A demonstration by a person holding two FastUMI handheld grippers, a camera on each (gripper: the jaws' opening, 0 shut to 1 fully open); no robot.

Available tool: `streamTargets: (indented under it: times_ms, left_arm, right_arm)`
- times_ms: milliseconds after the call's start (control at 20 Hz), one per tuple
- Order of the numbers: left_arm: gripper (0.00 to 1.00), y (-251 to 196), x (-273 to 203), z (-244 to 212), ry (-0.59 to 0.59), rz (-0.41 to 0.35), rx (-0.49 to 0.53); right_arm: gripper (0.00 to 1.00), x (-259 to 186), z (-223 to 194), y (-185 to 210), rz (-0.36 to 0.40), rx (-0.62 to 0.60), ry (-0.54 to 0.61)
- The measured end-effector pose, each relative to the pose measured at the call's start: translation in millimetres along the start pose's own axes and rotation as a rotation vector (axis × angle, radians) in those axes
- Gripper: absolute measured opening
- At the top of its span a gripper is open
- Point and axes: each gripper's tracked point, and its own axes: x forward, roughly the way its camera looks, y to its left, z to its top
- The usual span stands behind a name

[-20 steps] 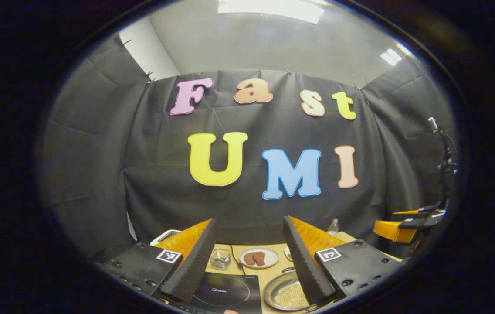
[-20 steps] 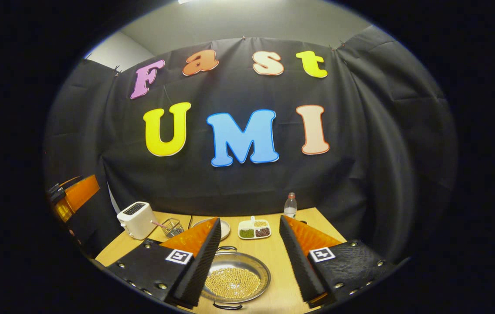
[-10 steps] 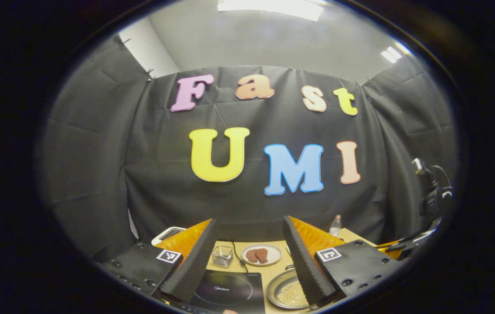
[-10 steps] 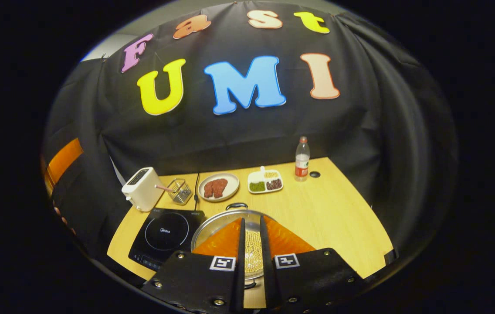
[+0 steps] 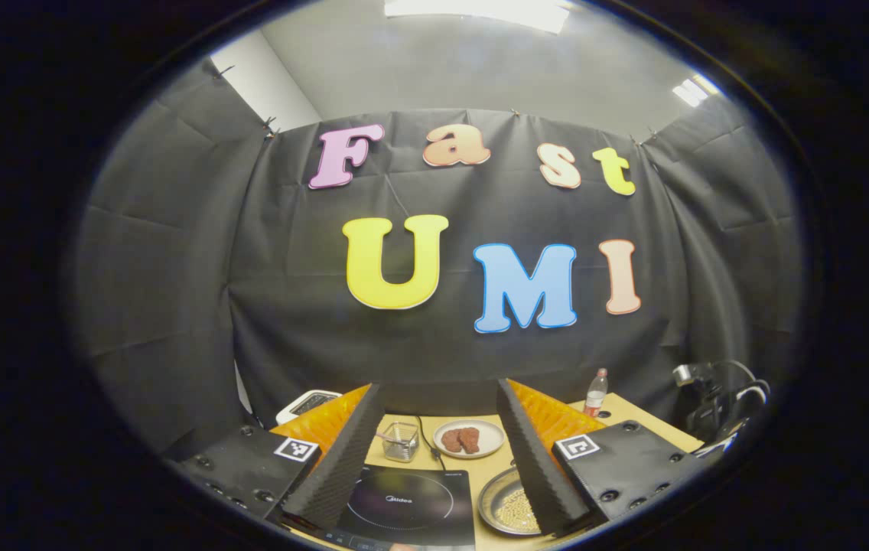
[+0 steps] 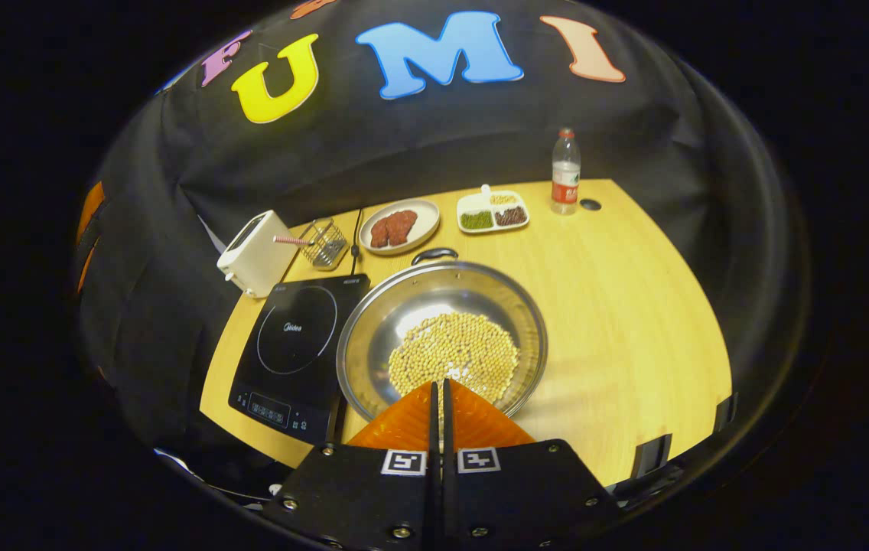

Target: First push the handle of the pot to place it horizontally, then grasp the pot with both hands and set it on the induction cooktop.

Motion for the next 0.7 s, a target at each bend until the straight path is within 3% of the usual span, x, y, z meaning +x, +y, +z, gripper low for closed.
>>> streamTargets:
  times_ms: [200, 700]
  left_arm:
    - [0.95, 9, -4, -2, 0.006, 0.024, 0.004]
    - [0.95, 23, -13, -4, 0.026, 0.060, 0.011]
  right_arm:
    - [0.01, 22, -34, 10, 0.038, 0.033, 0.122]
    - [0.01, 47, -79, 46, 0.133, 0.013, 0.288]
